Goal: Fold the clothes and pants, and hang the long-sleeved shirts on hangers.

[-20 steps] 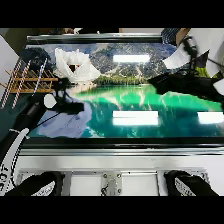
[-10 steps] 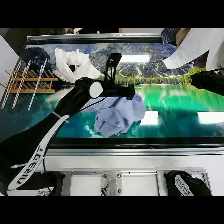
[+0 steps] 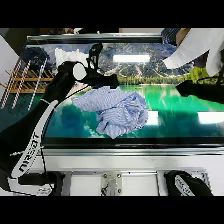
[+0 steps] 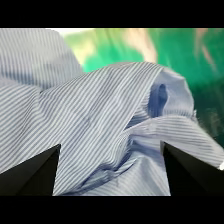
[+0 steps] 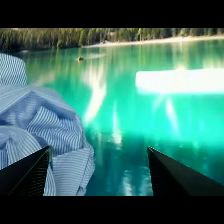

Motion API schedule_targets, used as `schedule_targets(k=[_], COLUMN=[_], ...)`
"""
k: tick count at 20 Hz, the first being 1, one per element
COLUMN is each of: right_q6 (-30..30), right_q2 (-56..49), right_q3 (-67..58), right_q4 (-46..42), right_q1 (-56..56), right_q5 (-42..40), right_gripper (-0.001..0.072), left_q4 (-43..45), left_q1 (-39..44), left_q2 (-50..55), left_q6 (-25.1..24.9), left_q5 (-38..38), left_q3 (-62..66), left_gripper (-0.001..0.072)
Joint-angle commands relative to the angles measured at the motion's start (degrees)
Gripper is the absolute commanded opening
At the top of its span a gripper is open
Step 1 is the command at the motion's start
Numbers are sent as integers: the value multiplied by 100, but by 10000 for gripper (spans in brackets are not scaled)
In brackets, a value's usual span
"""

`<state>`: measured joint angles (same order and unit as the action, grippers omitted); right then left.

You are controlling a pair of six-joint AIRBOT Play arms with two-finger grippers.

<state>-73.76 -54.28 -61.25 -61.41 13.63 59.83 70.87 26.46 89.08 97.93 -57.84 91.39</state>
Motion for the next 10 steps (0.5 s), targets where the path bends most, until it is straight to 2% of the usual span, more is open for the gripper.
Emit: schedule_targets(k=[1,5,8,10], right_q6=[2,0,-2,-2], right_q2=[-20,-361,-955,-1316], right_q3=[761,1633,1749,1749], right_q4=[-11,-7,-4,-4], right_q1=[-444,-1185,-1755,-1991], right_q5=[81,-295,-581,-695], right_gripper=[655,654,654,654], left_q4=[-15,-50,-90,-498], left_q1=[-275,-138,133,256], left_q2=[-363,-835,-866,-848], left_q6=[-4,-7,-4,-101], left_q5=[-238,-140,122,439], left_q3=[-1005,-2356,-2922,-3121], left_gripper=[680,681,681,681])
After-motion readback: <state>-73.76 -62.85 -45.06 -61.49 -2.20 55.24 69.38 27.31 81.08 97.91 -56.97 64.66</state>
